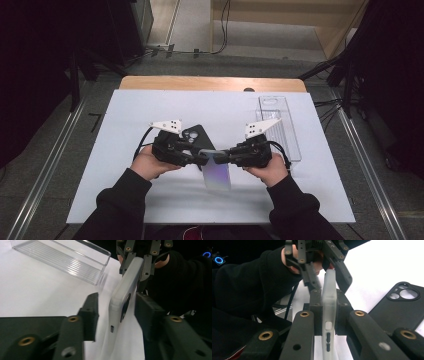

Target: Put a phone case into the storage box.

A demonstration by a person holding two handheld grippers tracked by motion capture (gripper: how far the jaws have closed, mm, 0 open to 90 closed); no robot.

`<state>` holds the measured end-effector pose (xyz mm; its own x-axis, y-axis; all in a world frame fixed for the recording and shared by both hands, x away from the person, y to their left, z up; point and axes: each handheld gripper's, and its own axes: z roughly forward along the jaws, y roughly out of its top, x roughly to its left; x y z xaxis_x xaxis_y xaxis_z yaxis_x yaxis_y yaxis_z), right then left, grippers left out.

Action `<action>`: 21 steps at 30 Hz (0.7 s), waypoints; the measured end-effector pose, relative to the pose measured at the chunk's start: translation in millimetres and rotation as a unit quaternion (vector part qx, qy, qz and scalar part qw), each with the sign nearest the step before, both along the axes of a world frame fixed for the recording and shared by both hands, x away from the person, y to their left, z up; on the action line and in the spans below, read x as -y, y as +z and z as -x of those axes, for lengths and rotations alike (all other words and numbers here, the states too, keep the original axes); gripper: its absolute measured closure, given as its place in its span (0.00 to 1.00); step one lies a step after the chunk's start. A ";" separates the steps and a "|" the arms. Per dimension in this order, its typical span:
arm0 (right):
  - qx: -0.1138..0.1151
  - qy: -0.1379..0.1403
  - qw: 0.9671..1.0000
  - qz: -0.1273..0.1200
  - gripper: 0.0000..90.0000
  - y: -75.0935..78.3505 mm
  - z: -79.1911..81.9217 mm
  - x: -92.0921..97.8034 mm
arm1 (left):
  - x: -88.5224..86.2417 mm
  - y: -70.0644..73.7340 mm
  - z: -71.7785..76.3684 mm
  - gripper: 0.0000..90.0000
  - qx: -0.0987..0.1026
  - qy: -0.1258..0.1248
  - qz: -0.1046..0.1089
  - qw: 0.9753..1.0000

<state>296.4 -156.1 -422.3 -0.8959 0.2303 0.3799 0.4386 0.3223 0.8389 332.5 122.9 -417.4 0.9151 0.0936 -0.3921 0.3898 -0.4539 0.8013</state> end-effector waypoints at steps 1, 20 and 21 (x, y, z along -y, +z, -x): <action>0.000 0.000 1.000 0.001 0.87 -0.3 -0.1 -0.4 | -0.6 0.2 -0.3 0.74 0.000 -0.001 0.004 1.000; -0.010 -0.008 1.000 -0.015 0.79 -2.6 -4.1 3.2 | -2.7 10.6 3.7 0.89 0.023 -0.033 0.007 0.999; -0.009 -0.008 1.000 -0.015 0.79 -2.8 -4.0 3.0 | -2.8 10.8 3.5 0.89 0.021 -0.034 0.006 0.999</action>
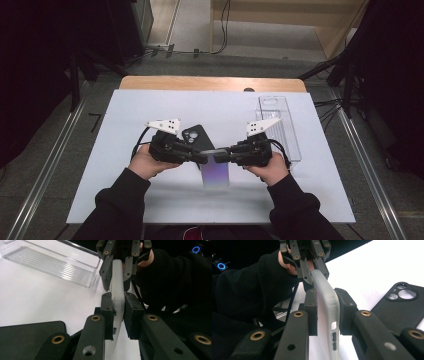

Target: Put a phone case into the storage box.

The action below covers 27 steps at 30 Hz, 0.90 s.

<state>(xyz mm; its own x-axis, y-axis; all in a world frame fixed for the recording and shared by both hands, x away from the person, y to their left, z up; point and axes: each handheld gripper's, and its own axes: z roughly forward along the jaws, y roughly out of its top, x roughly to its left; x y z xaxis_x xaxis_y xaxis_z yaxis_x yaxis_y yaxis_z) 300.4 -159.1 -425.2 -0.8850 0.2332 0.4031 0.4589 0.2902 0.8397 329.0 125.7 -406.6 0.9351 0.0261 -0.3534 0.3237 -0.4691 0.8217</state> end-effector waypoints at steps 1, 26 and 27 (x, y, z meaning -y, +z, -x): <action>-0.001 0.000 1.000 0.000 0.78 0.0 0.2 -0.1 | -0.1 0.2 0.2 0.89 0.001 0.002 0.001 1.000; 0.024 -0.105 0.994 0.021 0.18 4.3 6.0 11.2 | -9.9 15.2 4.7 0.89 -0.003 0.069 -0.039 0.997; 0.024 -0.101 0.994 0.022 0.16 3.8 6.2 10.9 | -10.3 15.8 4.7 0.89 -0.003 0.074 -0.040 0.996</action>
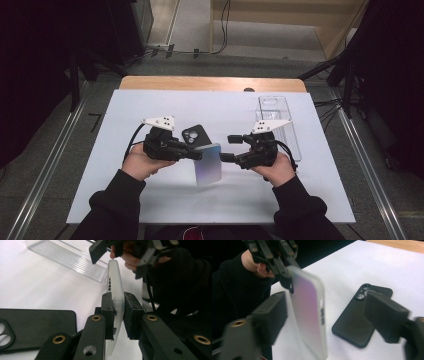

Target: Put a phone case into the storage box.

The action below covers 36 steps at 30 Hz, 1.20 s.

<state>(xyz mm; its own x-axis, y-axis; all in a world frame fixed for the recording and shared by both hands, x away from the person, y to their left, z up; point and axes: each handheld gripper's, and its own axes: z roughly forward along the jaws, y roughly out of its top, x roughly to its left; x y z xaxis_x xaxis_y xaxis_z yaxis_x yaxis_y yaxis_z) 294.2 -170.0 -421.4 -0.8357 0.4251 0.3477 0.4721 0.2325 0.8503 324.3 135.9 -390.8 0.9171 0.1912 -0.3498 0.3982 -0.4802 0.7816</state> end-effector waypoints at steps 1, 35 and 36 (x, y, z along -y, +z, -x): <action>-0.003 0.003 1.000 0.002 0.11 -0.6 -0.2 -0.2 | -0.4 0.6 0.3 0.89 -0.003 0.007 -0.001 1.000; -0.007 -0.144 0.988 0.056 0.06 -9.3 11.6 -25.3 | -2.9 7.4 -0.4 0.89 -0.008 0.181 -0.016 0.983; -0.006 -0.147 0.987 0.056 0.06 -9.7 12.3 -26.6 | -2.0 7.4 0.0 0.89 -0.008 0.183 -0.017 0.983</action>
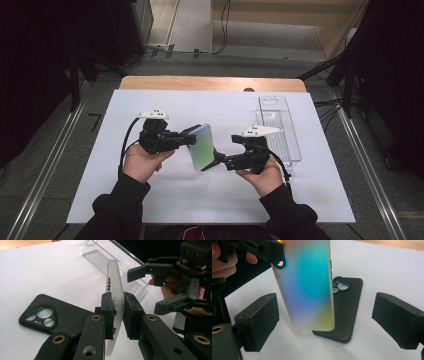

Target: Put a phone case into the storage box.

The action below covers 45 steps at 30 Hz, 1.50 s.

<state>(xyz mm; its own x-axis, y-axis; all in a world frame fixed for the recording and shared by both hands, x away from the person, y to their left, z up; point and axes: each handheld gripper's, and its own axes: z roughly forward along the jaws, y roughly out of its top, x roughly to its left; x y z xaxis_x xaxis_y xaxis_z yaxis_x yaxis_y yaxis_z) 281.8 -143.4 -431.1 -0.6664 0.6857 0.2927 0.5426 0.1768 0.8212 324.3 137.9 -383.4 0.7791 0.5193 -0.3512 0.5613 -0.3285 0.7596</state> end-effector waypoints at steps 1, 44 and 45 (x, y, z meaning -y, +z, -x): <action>0.003 -0.004 1.000 0.000 0.06 -0.6 0.8 -1.4 | 1.1 0.0 0.4 0.89 0.000 0.004 -0.004 1.000; 0.029 -0.033 0.999 0.028 0.06 -10.3 5.3 -42.0 | 32.4 -3.6 17.0 0.89 -0.028 0.006 -0.003 1.000; 0.027 -0.031 0.999 0.027 0.06 -10.6 5.0 -41.9 | 33.1 -3.9 17.4 0.89 -0.029 0.006 -0.003 1.000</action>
